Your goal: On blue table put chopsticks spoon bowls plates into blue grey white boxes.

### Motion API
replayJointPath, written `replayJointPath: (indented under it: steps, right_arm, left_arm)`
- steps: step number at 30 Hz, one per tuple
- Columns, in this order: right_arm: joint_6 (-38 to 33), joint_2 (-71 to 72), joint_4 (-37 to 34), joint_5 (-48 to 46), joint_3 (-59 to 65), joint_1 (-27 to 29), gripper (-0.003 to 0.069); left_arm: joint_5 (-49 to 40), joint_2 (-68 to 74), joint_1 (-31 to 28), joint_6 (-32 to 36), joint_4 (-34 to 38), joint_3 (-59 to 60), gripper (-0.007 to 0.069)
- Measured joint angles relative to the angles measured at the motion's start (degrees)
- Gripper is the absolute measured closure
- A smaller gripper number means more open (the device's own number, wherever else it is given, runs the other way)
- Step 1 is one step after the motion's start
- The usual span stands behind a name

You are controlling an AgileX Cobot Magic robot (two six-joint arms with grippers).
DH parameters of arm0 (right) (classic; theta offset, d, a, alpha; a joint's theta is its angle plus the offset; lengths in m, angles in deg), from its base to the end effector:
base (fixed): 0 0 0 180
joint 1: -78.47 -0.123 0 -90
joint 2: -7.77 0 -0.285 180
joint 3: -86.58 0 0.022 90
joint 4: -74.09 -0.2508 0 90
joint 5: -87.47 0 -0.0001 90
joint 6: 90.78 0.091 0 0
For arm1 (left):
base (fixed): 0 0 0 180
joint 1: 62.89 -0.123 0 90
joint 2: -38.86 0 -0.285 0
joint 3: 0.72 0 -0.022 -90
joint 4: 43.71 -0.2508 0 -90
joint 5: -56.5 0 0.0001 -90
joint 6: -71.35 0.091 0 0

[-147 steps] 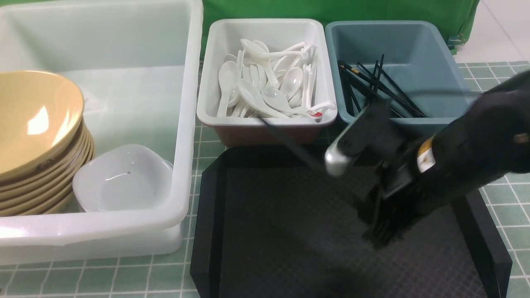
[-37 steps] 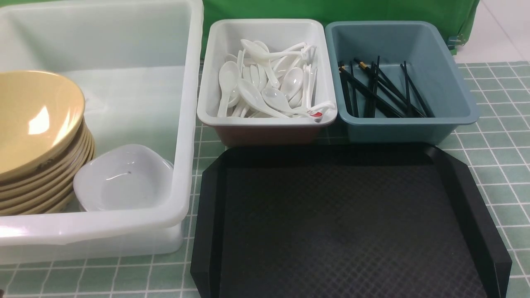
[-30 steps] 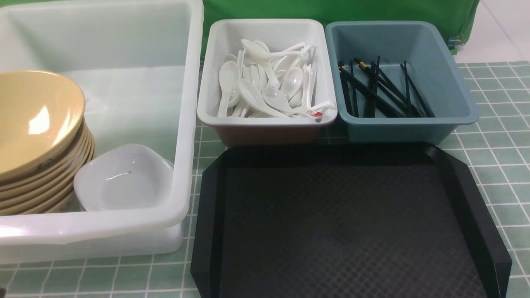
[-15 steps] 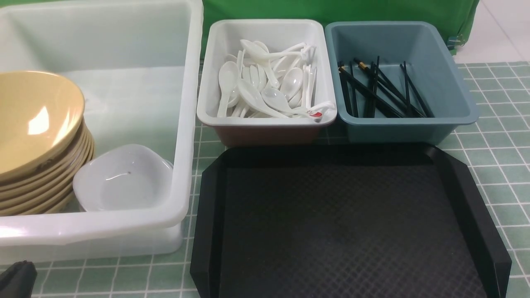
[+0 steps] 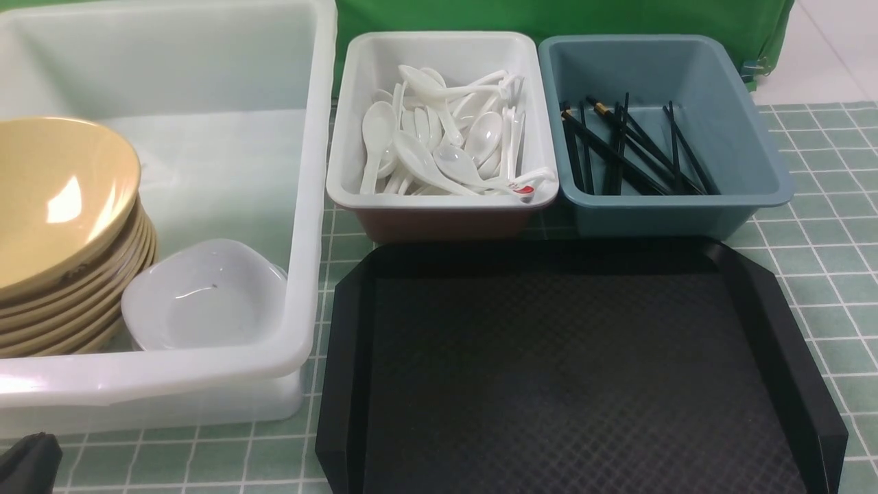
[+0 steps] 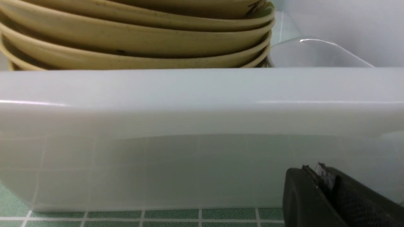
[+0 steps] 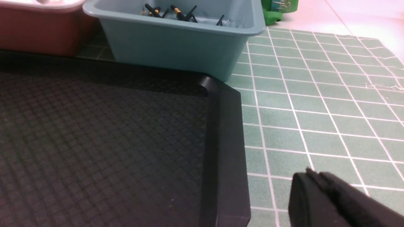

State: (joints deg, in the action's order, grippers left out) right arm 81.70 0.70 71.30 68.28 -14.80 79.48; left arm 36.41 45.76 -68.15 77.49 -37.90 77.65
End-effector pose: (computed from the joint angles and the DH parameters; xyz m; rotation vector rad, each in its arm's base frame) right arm 0.0535 0.0005 0.1754 -0.0731 1.8290 -0.0578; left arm 0.0530 0.0017 0.1758 -0.0490 1.8366 0.0408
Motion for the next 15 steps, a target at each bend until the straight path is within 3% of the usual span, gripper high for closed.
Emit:
replayJointPath:
  steps: [15]
  right_arm:
    - [0.0, 0.0, 0.0, 0.0, 0.0, 0.0, 0.0585]
  left_arm:
    - [-0.2, 0.0, 0.0, 0.1, -0.1, 0.0, 0.0620]
